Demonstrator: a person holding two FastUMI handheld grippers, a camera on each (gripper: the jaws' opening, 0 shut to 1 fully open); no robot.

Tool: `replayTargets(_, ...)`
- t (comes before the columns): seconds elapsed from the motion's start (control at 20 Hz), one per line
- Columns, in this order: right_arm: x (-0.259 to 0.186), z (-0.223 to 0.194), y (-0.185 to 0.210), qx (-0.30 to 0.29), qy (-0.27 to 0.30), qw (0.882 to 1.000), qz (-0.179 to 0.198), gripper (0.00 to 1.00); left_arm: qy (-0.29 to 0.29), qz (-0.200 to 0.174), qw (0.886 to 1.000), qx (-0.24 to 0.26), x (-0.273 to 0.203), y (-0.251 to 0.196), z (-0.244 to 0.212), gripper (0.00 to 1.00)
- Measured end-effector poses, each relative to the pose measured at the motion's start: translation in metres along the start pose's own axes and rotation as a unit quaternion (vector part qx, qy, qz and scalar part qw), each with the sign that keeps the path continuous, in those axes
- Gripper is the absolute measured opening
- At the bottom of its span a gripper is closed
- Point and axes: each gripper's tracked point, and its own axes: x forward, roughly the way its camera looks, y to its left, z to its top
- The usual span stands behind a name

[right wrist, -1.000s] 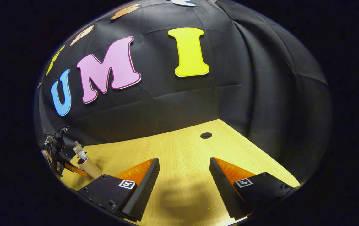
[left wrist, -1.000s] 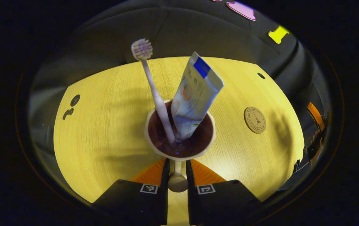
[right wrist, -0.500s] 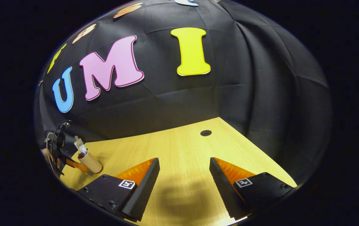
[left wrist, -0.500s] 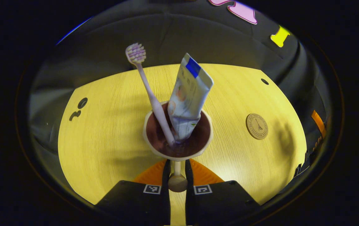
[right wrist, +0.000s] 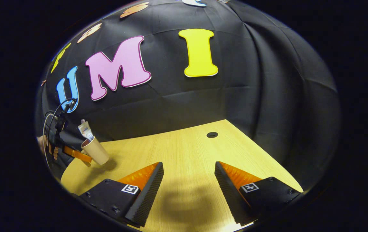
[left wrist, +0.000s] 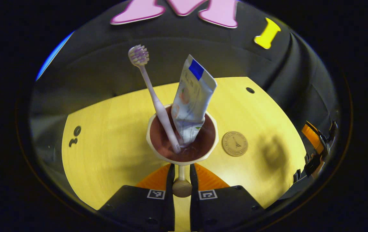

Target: Put the toothbrush and toothpaste on the desktop into the cup, then pick up the cup and place it on the coaster on the desktop.

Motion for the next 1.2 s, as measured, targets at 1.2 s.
replayTargets(1.2, -0.009, -0.012, -0.009, 0.029, 0.014, 0.999, 0.011, 0.98, 0.052, -0.051, 0.993, 0.087, 0.079, -0.134, -0.021, 0.28)
